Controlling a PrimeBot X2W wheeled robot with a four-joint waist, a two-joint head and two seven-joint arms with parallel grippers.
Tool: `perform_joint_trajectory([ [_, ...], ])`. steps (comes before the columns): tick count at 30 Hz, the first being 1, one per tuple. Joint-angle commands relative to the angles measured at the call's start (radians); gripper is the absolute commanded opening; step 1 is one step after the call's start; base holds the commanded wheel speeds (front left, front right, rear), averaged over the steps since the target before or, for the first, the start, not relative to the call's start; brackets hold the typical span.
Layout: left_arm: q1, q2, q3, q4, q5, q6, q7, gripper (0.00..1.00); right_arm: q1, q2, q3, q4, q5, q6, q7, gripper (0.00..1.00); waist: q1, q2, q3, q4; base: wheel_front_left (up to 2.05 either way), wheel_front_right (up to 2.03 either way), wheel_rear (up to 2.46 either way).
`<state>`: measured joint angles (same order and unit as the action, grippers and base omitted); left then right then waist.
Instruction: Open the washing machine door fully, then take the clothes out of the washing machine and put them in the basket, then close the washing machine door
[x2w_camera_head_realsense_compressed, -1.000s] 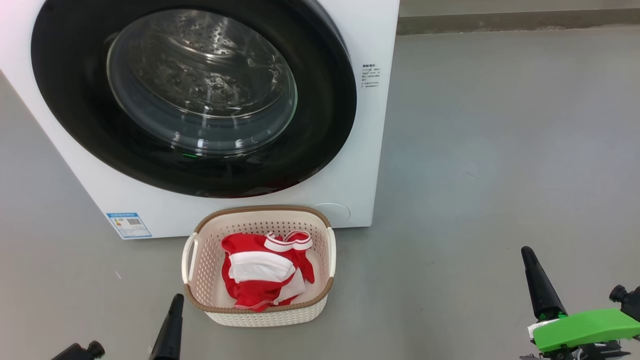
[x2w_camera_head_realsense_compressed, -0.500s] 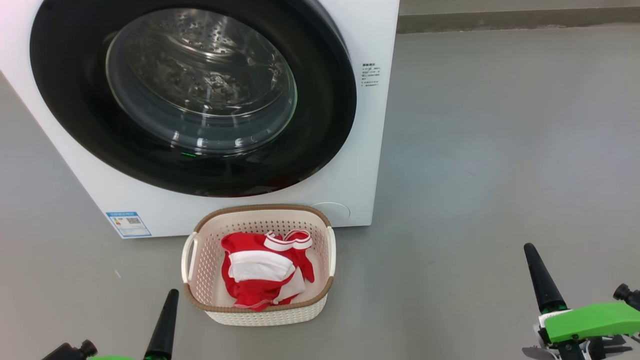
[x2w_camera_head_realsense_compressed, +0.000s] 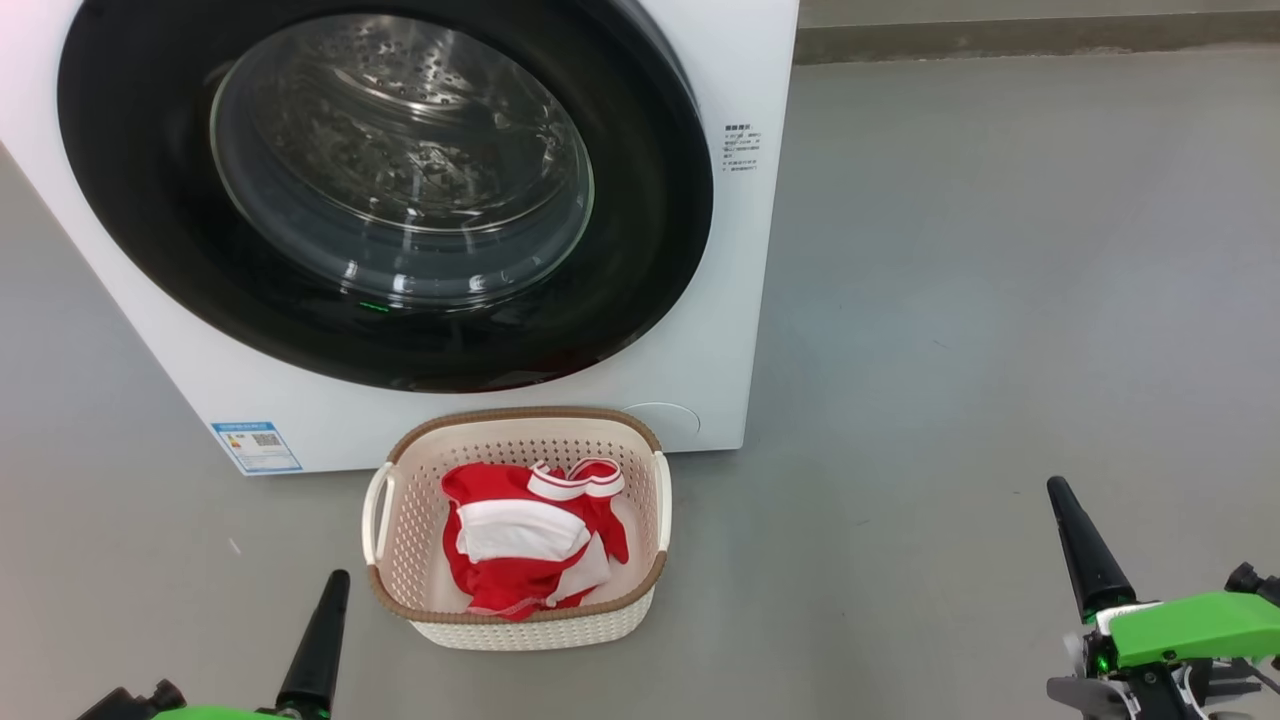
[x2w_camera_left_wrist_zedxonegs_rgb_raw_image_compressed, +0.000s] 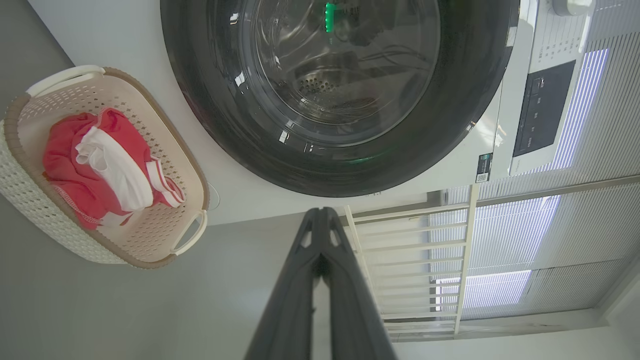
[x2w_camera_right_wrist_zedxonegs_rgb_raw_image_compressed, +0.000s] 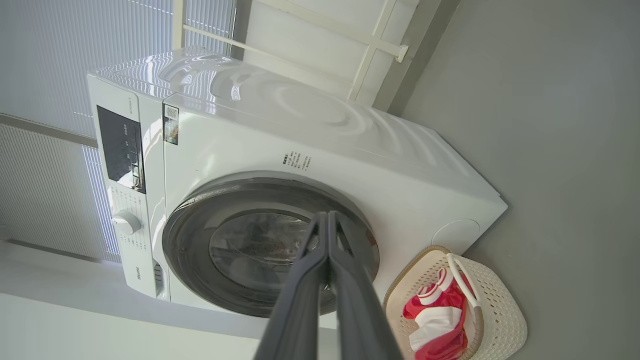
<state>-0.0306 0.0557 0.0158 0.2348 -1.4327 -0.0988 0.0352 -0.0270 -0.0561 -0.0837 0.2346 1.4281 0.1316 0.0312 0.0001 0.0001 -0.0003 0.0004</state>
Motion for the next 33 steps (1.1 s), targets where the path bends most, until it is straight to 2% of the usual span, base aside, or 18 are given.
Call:
perform_joint_trajectory([
  [1,-0.053,0.017,0.038,-0.015,-0.033,-0.015,0.01,0.0,-0.052,-0.017,0.013,-0.019,0.033,0.0,0.008,0.0,-0.0001,-0.0001,0.0,0.0,0.0,0.0,0.0],
  [17,-0.075,0.016,0.069,0.009,-0.199,-0.032,0.054,0.0,-0.078,-0.018,0.003,0.008,0.208,-0.001,0.055,0.0,-0.0001,-0.0001,0.003,0.0,0.0,0.0,0.0],
  [33,-0.075,0.012,0.074,0.009,-0.196,-0.032,0.059,0.0,-0.078,-0.014,-0.003,0.009,0.203,-0.001,0.06,0.0,-0.0001,-0.0001,0.003,0.0,0.0,0.0,0.0],
])
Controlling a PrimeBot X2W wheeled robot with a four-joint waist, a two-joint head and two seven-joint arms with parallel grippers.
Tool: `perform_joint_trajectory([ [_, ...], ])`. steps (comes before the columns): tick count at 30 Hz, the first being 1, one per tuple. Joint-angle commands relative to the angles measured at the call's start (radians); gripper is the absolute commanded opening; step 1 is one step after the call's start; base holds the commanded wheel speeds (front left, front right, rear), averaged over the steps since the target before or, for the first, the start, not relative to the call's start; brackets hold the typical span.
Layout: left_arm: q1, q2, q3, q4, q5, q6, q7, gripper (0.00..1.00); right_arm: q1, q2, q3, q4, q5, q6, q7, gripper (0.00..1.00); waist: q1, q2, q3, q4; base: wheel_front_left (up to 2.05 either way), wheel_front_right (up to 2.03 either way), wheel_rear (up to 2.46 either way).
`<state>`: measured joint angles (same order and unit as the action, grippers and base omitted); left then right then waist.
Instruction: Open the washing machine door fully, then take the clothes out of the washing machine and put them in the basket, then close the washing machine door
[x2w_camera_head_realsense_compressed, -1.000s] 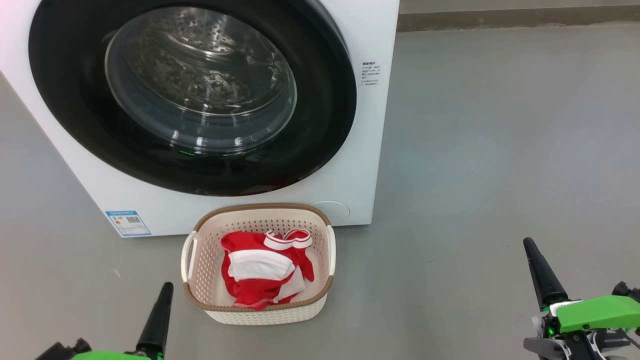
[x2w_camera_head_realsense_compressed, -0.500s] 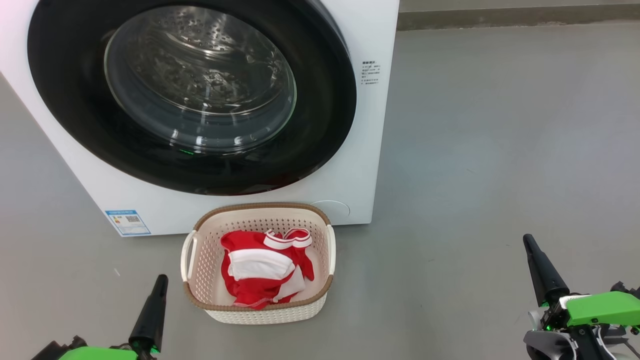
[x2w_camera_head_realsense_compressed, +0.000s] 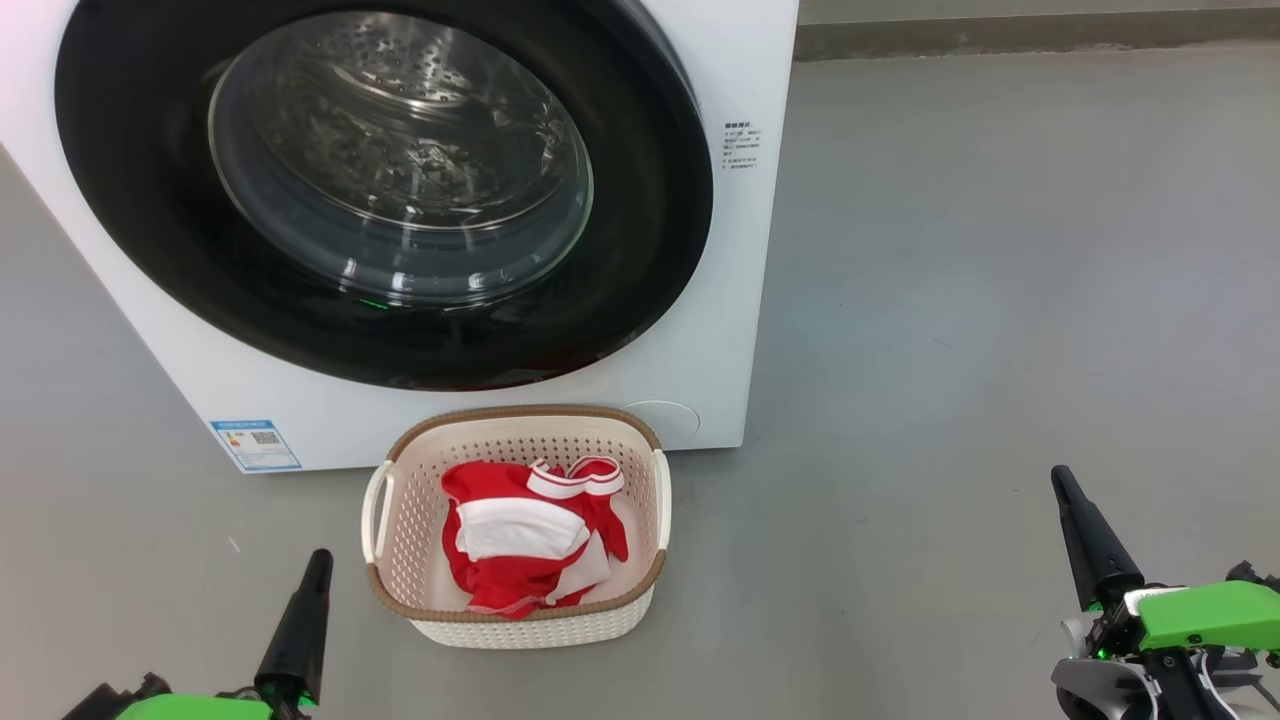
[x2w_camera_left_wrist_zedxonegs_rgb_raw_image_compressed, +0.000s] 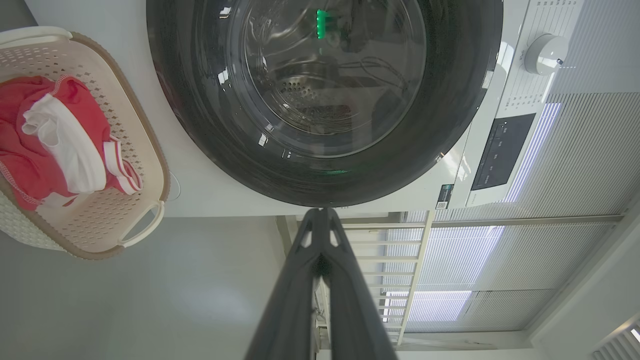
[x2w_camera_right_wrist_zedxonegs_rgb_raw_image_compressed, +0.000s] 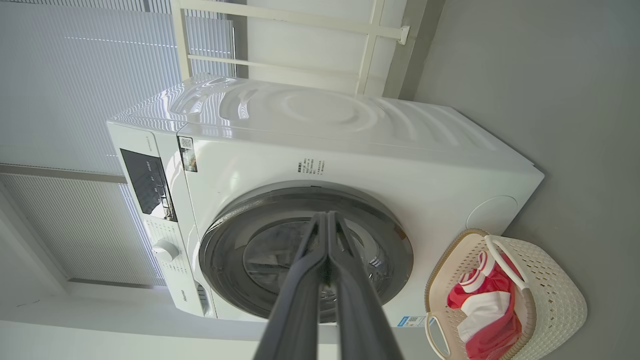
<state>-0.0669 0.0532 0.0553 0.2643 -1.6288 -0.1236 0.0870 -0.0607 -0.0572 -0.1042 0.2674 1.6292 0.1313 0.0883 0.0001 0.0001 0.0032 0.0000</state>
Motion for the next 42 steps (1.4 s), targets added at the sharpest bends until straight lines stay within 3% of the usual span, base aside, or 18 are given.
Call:
perform_joint_trajectory([
  [1,-0.039,0.014,0.035,-0.02,0.001,-0.007,0.007,0.0,-0.045,-0.013,0.017,-0.024,0.002,-0.001,0.003,0.0,0.0,-0.0001,0.0,0.0,0.0,0.0,0.0],
  [42,-0.04,0.007,0.045,-0.02,0.009,-0.007,0.016,0.0,-0.046,-0.004,0.006,-0.023,-0.008,-0.001,0.013,0.0,0.0,-0.0001,0.0,0.0,0.0,0.0,0.0],
])
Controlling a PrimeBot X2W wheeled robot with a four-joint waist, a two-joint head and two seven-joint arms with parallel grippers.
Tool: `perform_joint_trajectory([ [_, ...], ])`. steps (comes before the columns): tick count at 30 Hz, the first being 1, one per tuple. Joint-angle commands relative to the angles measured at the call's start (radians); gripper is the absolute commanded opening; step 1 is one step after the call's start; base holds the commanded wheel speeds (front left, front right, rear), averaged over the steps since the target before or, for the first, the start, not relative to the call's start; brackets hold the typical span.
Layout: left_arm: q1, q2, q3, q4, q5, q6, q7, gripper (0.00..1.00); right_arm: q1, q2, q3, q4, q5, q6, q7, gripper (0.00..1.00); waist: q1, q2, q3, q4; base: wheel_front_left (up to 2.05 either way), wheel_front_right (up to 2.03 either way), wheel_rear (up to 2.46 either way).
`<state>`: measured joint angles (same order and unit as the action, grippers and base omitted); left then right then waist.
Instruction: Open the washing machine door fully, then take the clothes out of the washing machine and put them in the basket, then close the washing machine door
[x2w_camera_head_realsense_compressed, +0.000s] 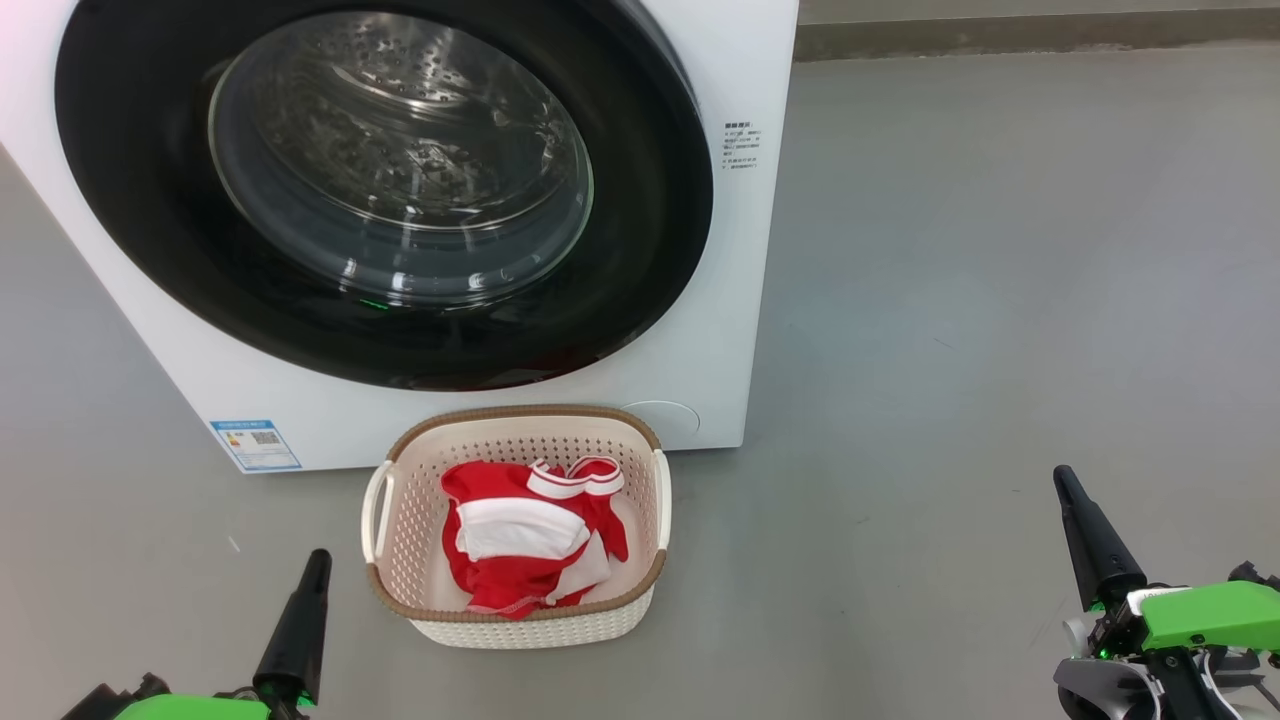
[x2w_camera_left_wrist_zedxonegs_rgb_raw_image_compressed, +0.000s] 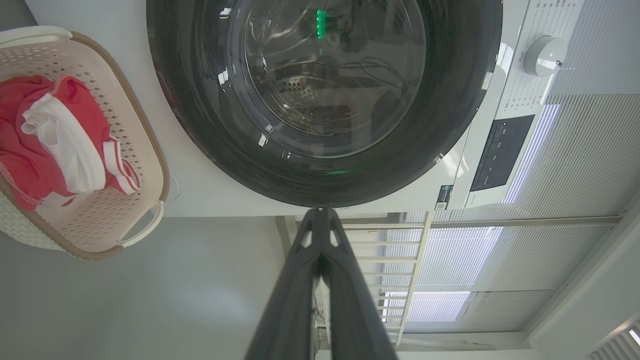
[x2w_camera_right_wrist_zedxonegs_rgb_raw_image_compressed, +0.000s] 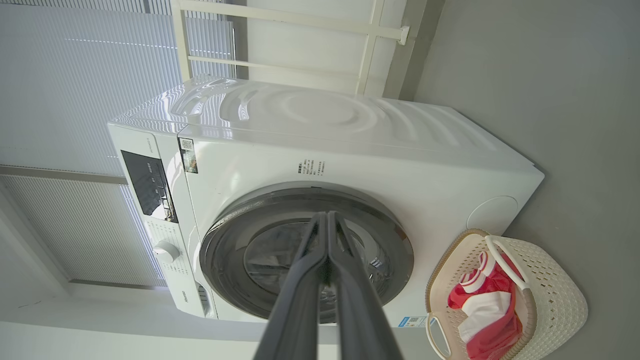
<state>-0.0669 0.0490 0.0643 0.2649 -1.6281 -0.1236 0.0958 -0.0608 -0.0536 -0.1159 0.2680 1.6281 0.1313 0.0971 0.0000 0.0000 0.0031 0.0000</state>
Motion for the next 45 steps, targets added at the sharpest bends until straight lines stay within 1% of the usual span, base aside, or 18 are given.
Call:
perform_joint_trajectory([
  [1,-0.04,0.011,0.036,-0.02,0.009,-0.007,0.007,0.0,-0.046,-0.008,0.017,-0.024,-0.007,-0.001,0.004,0.0,0.0,0.0,0.0,0.0,0.0,0.0,0.0],
  [45,-0.041,0.006,0.043,-0.02,0.014,-0.007,0.012,0.0,-0.046,-0.003,0.01,-0.024,-0.013,-0.001,0.01,0.0,0.0,0.0,0.0,0.0,0.0,0.0,0.0],
])
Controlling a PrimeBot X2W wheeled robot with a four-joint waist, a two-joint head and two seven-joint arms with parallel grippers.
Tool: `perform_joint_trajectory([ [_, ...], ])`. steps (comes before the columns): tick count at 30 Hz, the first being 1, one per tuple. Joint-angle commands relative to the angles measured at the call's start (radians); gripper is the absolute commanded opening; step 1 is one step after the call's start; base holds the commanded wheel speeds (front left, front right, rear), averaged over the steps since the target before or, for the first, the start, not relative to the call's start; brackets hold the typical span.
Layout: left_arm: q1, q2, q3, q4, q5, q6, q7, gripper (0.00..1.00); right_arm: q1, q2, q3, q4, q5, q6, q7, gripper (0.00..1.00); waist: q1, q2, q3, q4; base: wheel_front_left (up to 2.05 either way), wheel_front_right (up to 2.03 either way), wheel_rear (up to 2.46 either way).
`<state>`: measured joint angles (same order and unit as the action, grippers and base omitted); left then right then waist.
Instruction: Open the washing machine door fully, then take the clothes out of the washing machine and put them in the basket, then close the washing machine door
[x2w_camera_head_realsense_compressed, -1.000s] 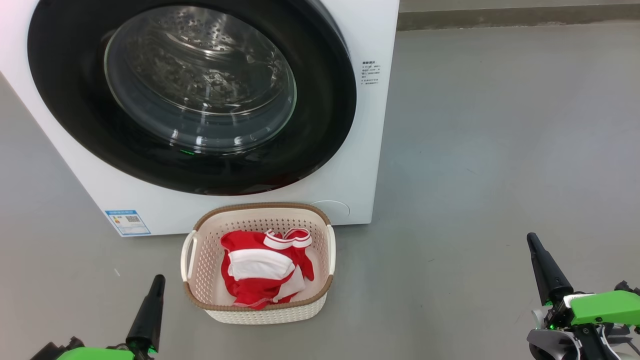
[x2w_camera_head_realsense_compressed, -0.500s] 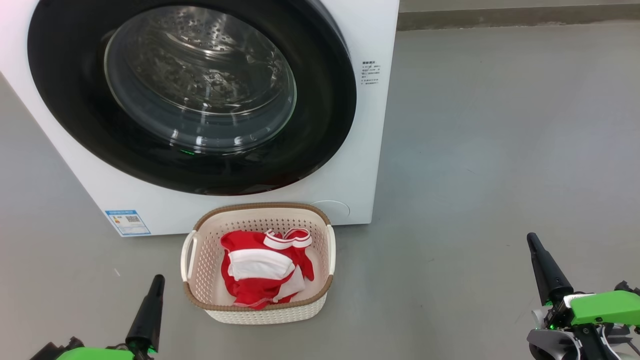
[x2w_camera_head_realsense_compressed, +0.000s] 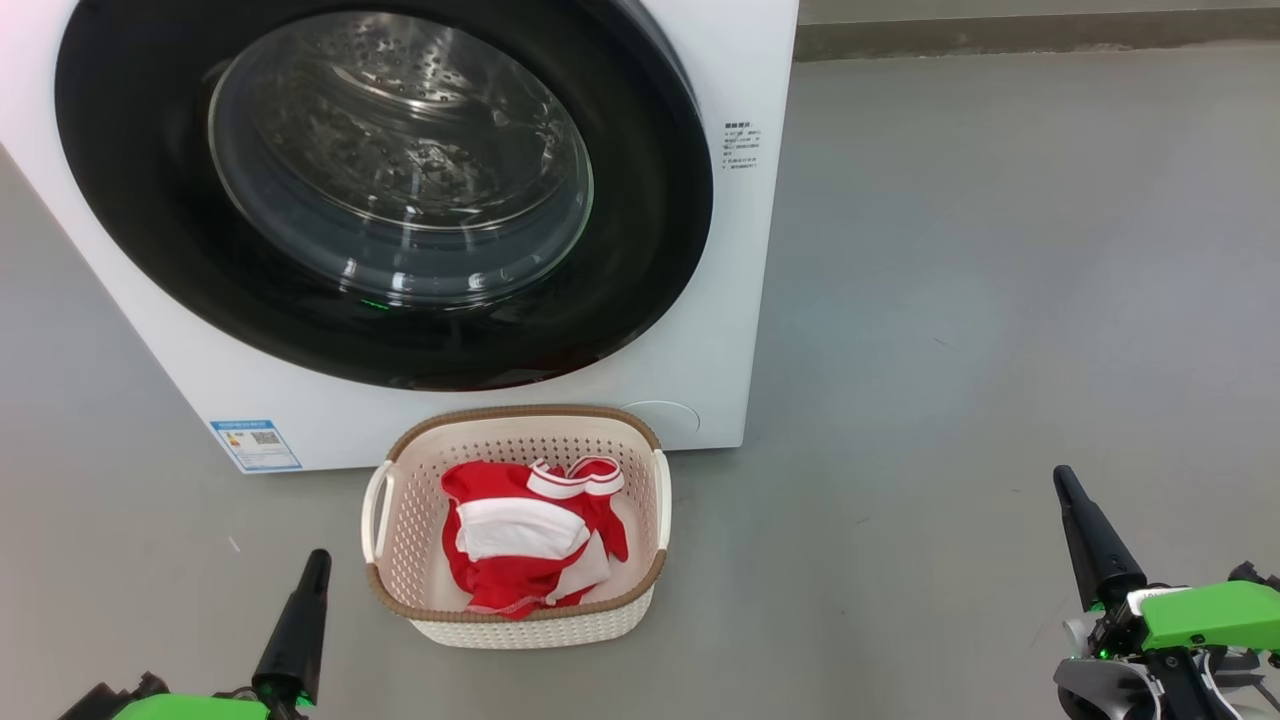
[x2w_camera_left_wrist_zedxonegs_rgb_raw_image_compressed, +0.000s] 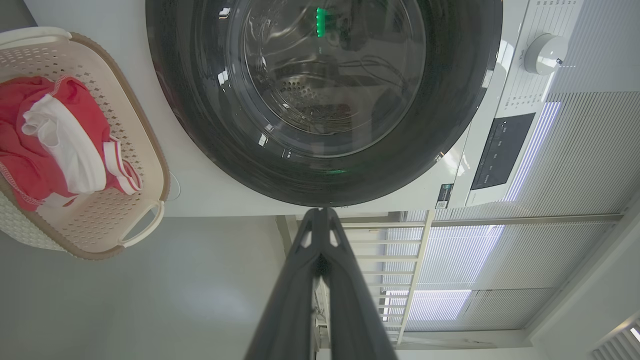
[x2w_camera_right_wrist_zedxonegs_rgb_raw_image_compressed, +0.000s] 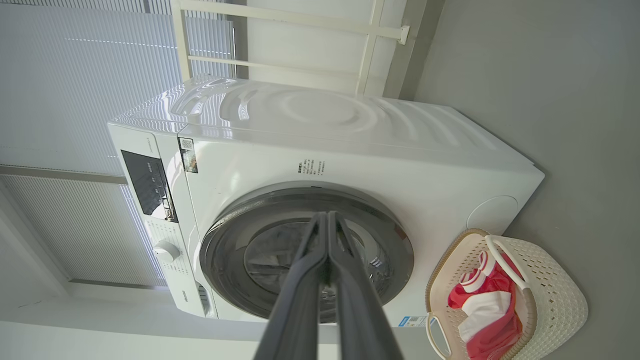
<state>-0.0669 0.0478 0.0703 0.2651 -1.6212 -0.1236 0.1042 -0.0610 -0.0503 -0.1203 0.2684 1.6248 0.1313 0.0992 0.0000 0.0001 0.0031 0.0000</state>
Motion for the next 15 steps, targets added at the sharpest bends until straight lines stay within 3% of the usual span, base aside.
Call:
perform_joint_trajectory([
  [1,-0.041,0.008,0.037,-0.02,0.007,-0.007,0.004,0.0,-0.046,-0.006,0.014,-0.024,-0.01,-0.001,0.008,0.0,0.0,-0.0001,0.0,0.0,0.0,0.0,0.0],
  [15,-0.041,0.007,0.039,-0.02,0.008,-0.007,0.005,0.0,-0.046,-0.005,0.013,-0.024,-0.011,-0.001,0.009,0.0,0.0,-0.0001,0.0,0.0,0.0,0.0,0.0],
])
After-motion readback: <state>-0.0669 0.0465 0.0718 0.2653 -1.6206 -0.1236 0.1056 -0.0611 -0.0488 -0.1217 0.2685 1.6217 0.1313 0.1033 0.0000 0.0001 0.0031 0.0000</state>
